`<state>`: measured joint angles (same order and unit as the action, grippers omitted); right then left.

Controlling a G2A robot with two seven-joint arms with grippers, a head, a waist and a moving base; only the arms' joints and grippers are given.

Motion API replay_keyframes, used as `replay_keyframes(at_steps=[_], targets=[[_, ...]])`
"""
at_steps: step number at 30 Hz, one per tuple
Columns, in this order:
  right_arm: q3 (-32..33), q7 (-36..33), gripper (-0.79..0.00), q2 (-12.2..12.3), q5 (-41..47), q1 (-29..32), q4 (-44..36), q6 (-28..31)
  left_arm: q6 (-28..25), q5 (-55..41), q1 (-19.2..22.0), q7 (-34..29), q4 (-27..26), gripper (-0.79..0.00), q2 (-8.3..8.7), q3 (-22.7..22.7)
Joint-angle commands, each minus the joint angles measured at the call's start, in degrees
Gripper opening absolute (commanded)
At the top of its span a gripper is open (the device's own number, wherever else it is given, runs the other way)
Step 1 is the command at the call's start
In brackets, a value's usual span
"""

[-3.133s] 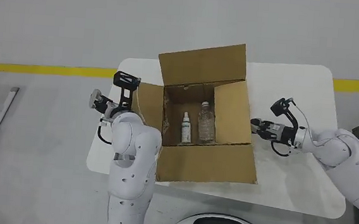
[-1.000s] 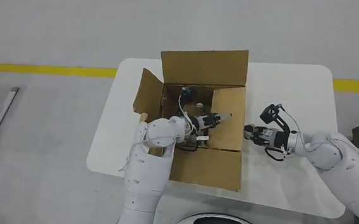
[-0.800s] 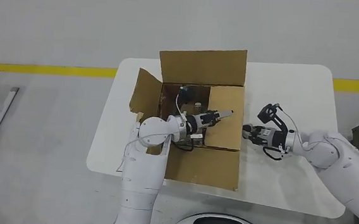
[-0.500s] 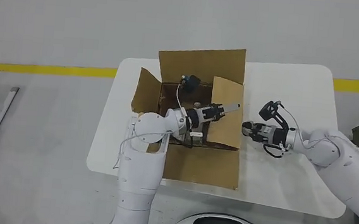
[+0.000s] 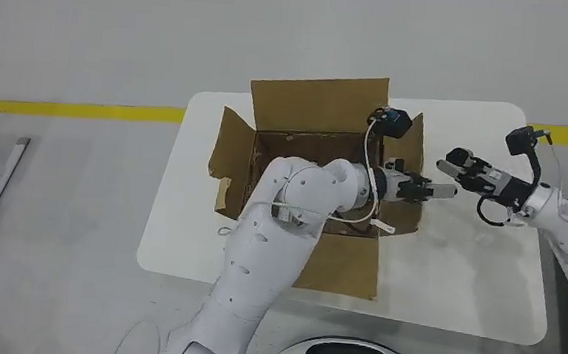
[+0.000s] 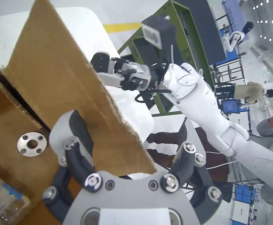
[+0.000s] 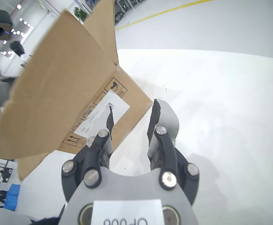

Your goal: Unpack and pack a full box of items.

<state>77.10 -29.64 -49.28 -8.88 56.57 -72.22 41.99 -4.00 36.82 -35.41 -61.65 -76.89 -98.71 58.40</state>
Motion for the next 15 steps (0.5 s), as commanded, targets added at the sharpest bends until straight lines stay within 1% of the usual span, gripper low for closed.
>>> replay_keyframes(at_steps=[1, 2, 4, 7, 9, 11, 12, 13, 14, 15], targets=[[1.56, -2.33, -0.348, 0.33, 6.04, 1.04, 0.16, 1.19, 0.85, 0.91, 1.29, 0.26, 2.33, 0.0, -0.27, -1.84], [2.18, -3.52, -0.354, 0.49, 7.98, 1.4, 0.24, 1.39, 1.41, 1.56, 1.83, 0.21, 3.05, 0.0, -0.36, -2.57], [3.17, -5.32, -0.394, 0.7, 11.78, 1.97, 0.31, 1.53, 2.1, 1.87, 2.28, 0.49, 3.78, 0.0, -0.5, -3.5], [3.71, -8.45, -0.4, 0.79, 19.43, 2.75, 0.16, 2.49, 3.19, 3.76, 2.43, 0.11, 4.29, 0.0, -0.42, -4.52], [3.53, -11.42, -0.397, 0.8, 23.99, 2.79, -0.07, 3.64, 3.81, 6.87, 2.32, 0.55, 3.24, 0.0, -0.18, -5.08], [3.65, -13.83, -0.397, 0.93, 25.2, 2.24, 0.12, 3.67, 4.73, 8.17, 1.75, -0.2, 0.23, 0.0, 0.2, -4.42], [3.7, -14.22, -0.394, 0.95, 25.2, 2.05, 0.14, 3.64, 5.02, 10.45, 1.47, -0.92, -1.9, 0.0, 0.54, -4.17], [3.68, -14.39, -0.376, 0.94, 25.19, 1.93, 0.04, 3.55, 5.11, 11.87, 0.87, -1.72, -4.66, 0.0, 0.92, -3.48], [3.64, -14.49, -0.372, 0.92, 25.25, 1.87, -0.03, 3.45, 5.49, 12.77, -0.07, -2.5, -7.28, 0.0, 1.33, -2.32], [3.61, -14.64, -0.372, 0.91, 25.12, 1.77, -0.19, 3.45, 5.83, 15.66, -0.89, -3.39, -9.89, 0.0, 1.88, -1.2]])
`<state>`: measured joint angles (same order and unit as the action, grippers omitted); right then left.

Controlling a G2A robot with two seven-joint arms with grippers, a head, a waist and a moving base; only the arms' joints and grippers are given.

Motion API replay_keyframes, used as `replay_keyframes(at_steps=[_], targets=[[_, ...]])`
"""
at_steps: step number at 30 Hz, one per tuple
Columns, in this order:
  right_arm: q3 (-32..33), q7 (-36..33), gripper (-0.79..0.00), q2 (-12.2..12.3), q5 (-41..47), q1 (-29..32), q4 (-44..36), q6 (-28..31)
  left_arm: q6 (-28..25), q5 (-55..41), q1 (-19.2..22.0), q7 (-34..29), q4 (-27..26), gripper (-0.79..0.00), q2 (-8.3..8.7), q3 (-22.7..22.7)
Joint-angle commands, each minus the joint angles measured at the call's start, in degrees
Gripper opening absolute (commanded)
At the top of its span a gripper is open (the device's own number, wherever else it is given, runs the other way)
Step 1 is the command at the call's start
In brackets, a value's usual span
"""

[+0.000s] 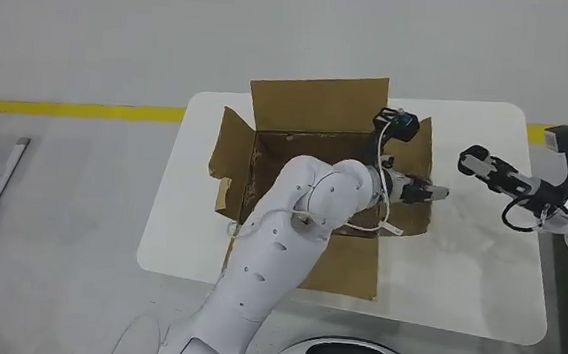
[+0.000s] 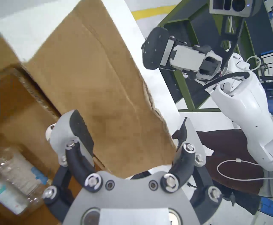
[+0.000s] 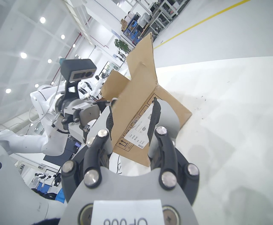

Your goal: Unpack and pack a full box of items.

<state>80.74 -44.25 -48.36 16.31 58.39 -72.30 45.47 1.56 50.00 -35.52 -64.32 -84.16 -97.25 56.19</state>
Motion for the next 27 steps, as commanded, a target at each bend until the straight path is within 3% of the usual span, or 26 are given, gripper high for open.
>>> replay_keyframes(at_steps=[1, 4, 7, 12, 15, 16, 21, 27], targets=[[0.02, -0.12, -0.36, 0.0, -0.65, -0.16, -0.16, -0.04, 0.77, 4.97, -1.89, -1.85, -5.02, 0.0, 0.95, 2.16], [-0.1, 0.02, -0.345, -0.05, -1.66, -0.34, -0.54, -0.34, 1.81, 11.41, -5.27, -5.71, -10.51, 0.0, 2.34, 5.5], [-0.46, 0.4, -0.311, -0.17, -2.42, -0.4, -1.17, -0.8, 2.36, 16.8, -7.82, -7.78, -11.75, 0.0, 3.39, 8.37], [-0.67, 0.27, -0.296, -0.26, -2.74, -0.34, -2.82, -0.28, 2.73, 28.39, -8.8, -10.13, -8.6, 0.0, 4.21, 7.23], [-0.64, -0.45, -0.317, -0.24, -2.38, -0.16, -4.21, 0.64, -0.72, 40.52, -7.6, -12.45, -4.64, 0.0, 4.63, 3.3], [-0.62, -0.77, -0.342, -0.22, -2.4, -0.05, -4.73, 1.02, -0.72, 40.52, -7.6, -12.45, -4.64, 0.0, 4.63, 3.3], [-0.28, -2.79, -0.262, -0.01, -1.94, 0.69, -7.36, 3.07, -0.72, 40.52, -7.6, -12.45, -4.64, 0.0, 4.63, 3.3], [0.49, -3.54, -0.256, 0.23, -1.0, 1.23, -10.48, 0.85, -0.72, 40.52, -7.6, -12.45, -4.64, 0.0, 4.63, 3.3]])
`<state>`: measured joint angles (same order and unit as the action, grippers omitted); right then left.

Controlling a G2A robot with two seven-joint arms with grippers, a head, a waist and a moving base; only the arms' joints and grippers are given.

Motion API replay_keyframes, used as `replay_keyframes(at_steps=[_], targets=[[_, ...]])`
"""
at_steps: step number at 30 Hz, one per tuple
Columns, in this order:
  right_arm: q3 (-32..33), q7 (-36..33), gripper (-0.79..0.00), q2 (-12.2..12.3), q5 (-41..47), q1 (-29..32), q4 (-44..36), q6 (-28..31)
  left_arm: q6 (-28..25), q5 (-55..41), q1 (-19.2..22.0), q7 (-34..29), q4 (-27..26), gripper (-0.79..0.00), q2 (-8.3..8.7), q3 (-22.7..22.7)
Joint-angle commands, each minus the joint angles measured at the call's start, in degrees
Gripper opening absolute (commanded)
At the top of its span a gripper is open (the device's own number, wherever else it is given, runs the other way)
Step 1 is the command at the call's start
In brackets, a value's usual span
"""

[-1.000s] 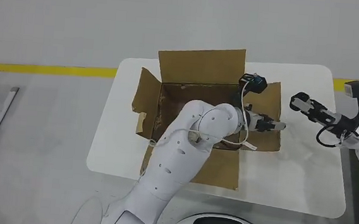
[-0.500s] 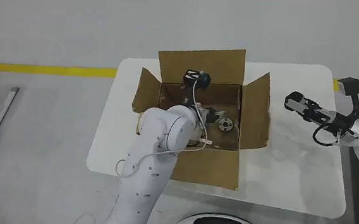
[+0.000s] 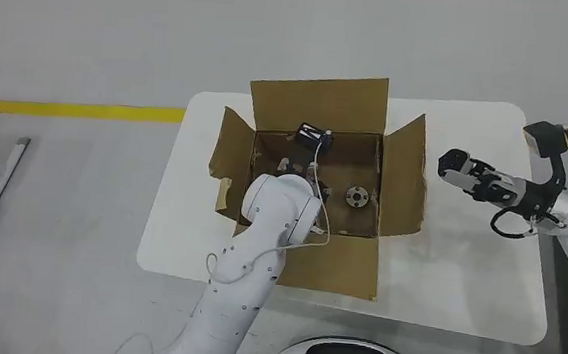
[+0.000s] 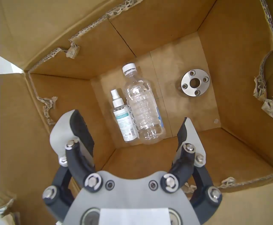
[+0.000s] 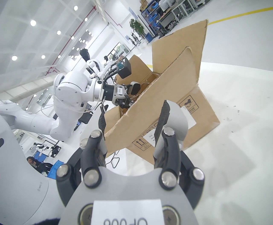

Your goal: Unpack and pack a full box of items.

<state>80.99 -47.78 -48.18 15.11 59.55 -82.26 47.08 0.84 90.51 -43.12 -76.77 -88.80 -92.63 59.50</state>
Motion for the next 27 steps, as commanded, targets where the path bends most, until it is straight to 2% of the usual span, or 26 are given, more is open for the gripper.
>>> replay_keyframes(at_steps=[1, 3, 4, 5, 7, 8, 9, 11, 12, 13, 15, 27], targets=[[0.52, 0.16, -0.249, 0.11, 0.34, 0.16, -1.07, -2.54, 0.0, 0.01, 0.0, 0.0, 0.0, 0.0, 0.0, 0.0], [1.46, 1.12, -0.231, 0.32, -1.99, 0.34, -2.52, -8.9, 0.0, 0.01, 0.0, 0.0, 0.0, 0.0, 0.0, 0.0], [1.74, 1.68, -0.299, 0.44, -5.28, 0.32, -4.74, -11.71, 0.0, 0.01, 0.0, 0.0, 0.0, 0.0, 0.0, 0.0], [1.74, 2.77, -0.342, 0.43, -7.47, 0.67, -6.99, -13.21, 0.0, 0.01, 0.0, 0.0, 0.0, 0.0, 0.0, 0.0], [1.23, 4.69, -0.308, 0.4, -13.73, 1.59, -10.01, -15.97, 0.0, 0.01, 0.0, 0.0, 0.0, 0.0, 0.0, 0.0], [0.36, 5.85, -0.332, 0.22, -14.58, 2.09, -11.14, -17.16, 0.0, 0.01, 0.0, 0.0, 0.0, 0.0, 0.0, 0.0], [-0.52, 6.35, -0.394, 0.06, -14.92, 2.41, -11.79, -17.75, 0.0, 0.01, 0.0, 0.0, 0.0, 0.0, 0.0, 0.0], [-1.67, 6.36, -0.419, -0.04, -18.89, 2.22, -12.04, -18.96, 0.0, 0.01, 0.0, 0.0, 0.0, 0.0, 0.0, 0.0], [-2.2, 7.01, -0.489, -0.14, -20.37, 2.18, -12.08, -19.67, 0.0, 0.01, 0.0, 0.0, 0.0, 0.0, 0.0, 0.0], [-2.65, 7.55, -0.52, -0.24, -21.05, 2.22, -11.94, -20.08, 0.0, 0.01, 0.0, 0.0, 0.0, 0.0, 0.0, 0.0], [-2.83, 8.16, -0.785, -0.32, -22.05, 2.18, -11.01, -21.05, 0.0, 0.01, 0.0, 0.0, 0.0, 0.0, 0.0, 0.0], [3.04, 10.03, -0.785, 0.26, -21.48, 5.75, -9.97, -20.34, 0.69, -1.53, -1.45, 1.61, -0.13, 0.0, -0.01, 1.16]])
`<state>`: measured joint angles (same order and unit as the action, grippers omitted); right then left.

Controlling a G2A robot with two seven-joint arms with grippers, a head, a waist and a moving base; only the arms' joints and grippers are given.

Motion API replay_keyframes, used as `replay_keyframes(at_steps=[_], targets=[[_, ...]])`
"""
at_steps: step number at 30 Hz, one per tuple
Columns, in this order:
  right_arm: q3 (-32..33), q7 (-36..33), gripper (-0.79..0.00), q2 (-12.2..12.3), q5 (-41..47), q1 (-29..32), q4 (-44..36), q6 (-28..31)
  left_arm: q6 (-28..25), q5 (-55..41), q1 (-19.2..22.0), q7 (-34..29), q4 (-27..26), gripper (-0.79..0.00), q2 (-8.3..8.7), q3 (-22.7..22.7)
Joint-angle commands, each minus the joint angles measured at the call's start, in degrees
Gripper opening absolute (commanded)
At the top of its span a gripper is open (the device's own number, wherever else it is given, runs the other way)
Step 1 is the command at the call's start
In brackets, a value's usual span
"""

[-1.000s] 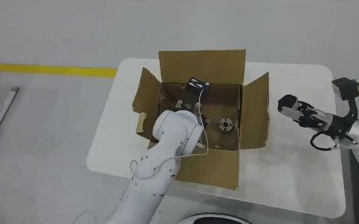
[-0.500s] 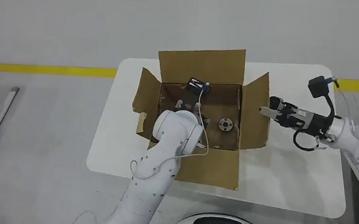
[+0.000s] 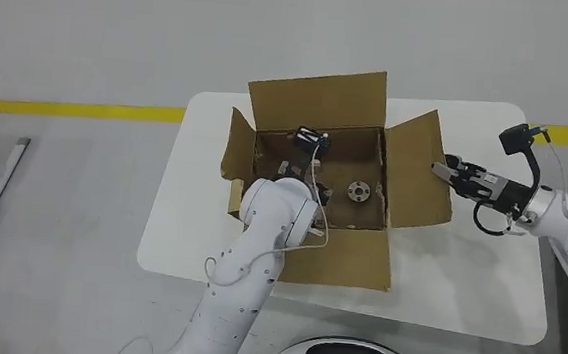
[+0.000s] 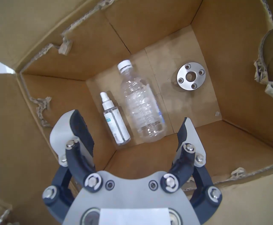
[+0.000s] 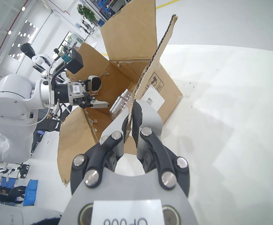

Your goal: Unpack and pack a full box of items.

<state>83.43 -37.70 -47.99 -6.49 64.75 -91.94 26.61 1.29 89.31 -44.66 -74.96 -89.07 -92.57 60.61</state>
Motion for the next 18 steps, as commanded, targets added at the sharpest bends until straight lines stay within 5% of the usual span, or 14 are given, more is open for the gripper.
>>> replay_keyframes(at_steps=[1, 11, 18], targets=[[1.16, -0.13, -0.785, 0.15, 0.18, 1.17, -0.62, 0.34, 0.43, -0.97, 0.27, -0.23, 0.35, 0.0, -0.17, 0.0], [4.54, -0.12, -0.785, 0.55, -1.96, 6.89, -3.75, -0.1, 3.34, -8.61, 5.6, 2.22, 8.72, 0.0, -2.29, -3.71], [4.83, 0.76, -0.785, 0.42, -1.93, 7.58, -3.79, -0.18, 3.34, -8.61, 5.6, 2.22, 8.72, 0.0, -2.29, -3.71]])
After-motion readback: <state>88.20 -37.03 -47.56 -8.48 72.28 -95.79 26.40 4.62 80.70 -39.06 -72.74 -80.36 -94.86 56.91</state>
